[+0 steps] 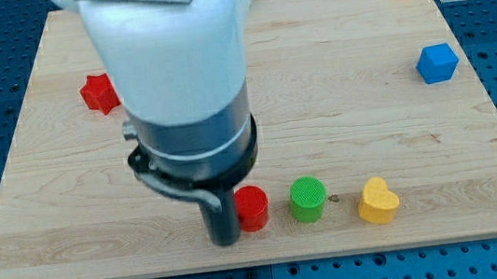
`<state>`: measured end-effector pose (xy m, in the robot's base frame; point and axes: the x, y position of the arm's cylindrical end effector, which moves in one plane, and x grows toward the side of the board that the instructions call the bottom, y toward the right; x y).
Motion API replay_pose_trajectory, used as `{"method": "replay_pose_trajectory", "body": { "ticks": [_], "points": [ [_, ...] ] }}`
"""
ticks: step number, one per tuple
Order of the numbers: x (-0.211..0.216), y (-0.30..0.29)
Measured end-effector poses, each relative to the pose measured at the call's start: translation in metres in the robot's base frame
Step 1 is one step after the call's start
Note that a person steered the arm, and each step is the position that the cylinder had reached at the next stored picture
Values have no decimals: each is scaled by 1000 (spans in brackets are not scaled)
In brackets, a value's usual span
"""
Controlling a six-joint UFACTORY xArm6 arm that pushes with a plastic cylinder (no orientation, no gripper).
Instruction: Place the red circle to the left of the yellow circle
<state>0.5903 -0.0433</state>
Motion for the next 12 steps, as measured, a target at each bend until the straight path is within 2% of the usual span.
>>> {"method": "replay_pose_trajectory", "body": {
  "ticks": [3, 9, 10, 11, 12],
  "points": [
    [-25, -6],
    [-23, 24],
    [-34, 24],
    [-66, 29],
    [-71, 53]
  ]
}}
